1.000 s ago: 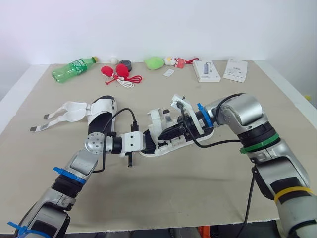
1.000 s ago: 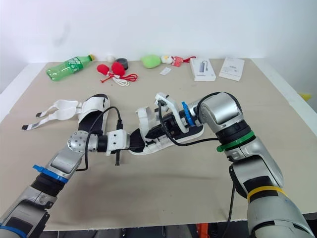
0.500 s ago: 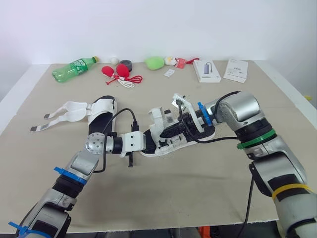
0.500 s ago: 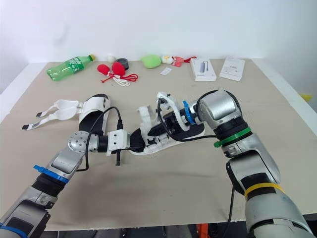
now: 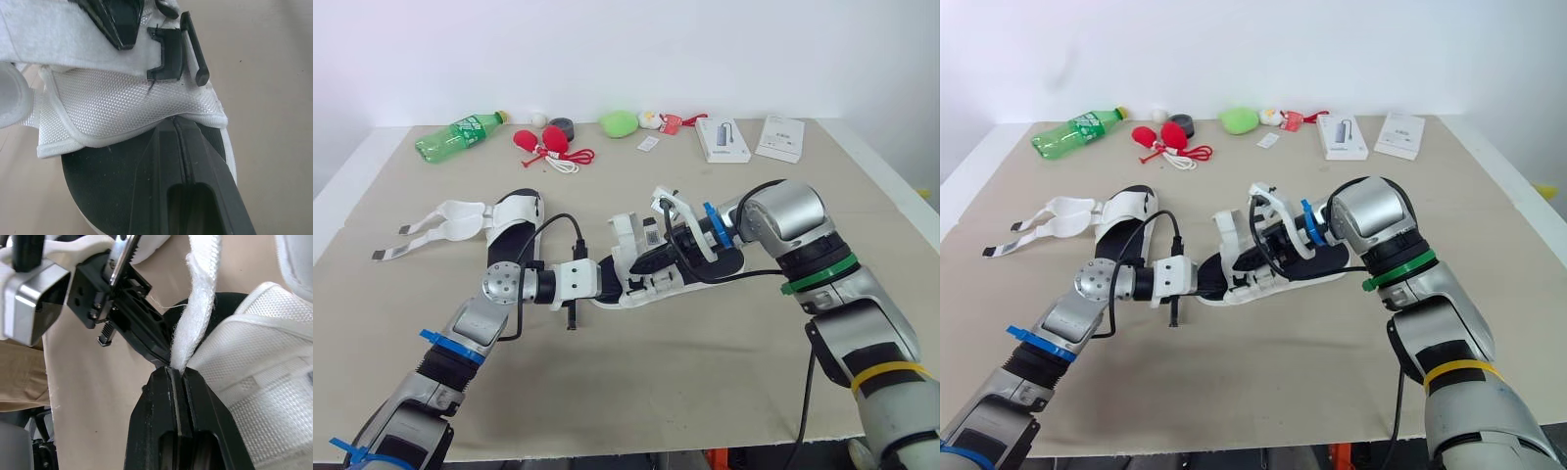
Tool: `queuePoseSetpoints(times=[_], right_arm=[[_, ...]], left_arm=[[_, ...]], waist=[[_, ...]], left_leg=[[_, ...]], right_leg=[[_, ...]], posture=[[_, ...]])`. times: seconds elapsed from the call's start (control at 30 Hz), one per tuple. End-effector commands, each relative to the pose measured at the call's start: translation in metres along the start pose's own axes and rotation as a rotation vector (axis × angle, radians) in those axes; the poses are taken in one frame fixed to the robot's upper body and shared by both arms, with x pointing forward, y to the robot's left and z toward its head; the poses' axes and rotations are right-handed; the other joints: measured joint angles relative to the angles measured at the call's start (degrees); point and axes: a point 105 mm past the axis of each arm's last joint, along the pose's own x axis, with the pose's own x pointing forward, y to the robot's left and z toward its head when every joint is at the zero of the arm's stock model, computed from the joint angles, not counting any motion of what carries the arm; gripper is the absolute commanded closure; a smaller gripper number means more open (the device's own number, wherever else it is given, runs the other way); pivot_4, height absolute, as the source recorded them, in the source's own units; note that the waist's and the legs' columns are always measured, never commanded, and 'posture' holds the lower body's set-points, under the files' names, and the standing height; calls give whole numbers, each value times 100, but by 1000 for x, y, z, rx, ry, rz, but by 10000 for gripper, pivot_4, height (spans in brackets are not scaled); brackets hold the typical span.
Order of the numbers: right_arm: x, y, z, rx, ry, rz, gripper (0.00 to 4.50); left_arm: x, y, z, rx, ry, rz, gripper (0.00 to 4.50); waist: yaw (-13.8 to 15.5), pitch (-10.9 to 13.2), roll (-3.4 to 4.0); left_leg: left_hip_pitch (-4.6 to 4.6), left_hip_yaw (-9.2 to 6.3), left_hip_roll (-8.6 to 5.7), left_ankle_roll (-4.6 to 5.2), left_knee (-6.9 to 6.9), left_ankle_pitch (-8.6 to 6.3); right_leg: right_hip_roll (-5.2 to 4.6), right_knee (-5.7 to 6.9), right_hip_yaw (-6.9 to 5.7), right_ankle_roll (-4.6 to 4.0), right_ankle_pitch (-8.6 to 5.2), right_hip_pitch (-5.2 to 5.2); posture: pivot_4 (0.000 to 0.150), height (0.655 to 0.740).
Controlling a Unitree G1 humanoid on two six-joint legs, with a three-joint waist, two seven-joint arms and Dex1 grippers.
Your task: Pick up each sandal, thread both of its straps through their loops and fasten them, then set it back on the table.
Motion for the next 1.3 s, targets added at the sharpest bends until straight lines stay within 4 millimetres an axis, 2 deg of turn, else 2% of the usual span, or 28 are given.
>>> queuePoseSetpoints(times=[0.03, 0.33, 0.57, 1.3], right_arm=[[-5, 17, 12, -34, -22, 43, 44620], [-4, 12, 5, 6, -13, 24, 44620], [-7, 15, 13, 41, -41, 39, 44620], [-9, 19, 15, 111, -68, 58, 44620]], left_arm=[[3, -12, -21, -43, 85, -43, 45000], [3, -12, -21, -42, 85, -41, 45000], [3, -13, -21, -43, 87, -42, 45000], [5, -14, -20, -41, 81, -49, 45000]], waist=[[0, 0, 0], [-2, 0, 0], [-2, 0, 0], [-2, 0, 0]], left_leg=[[0, 0, 0, 0, 0, 0], [0, 0, 0, -1, 1, -1], [0, 0, 0, -1, 1, 0], [-1, 0, 0, -1, 1, 0]], right_leg=[[0, 0, 0, 0, 0, 0], [0, 0, 0, -1, 2, 0], [0, 0, 0, 0, 2, 0], [0, 0, 0, 0, 2, 0]], posture=[[1500, 7400], [1500, 7400], [1500, 7400], [1500, 7400]])
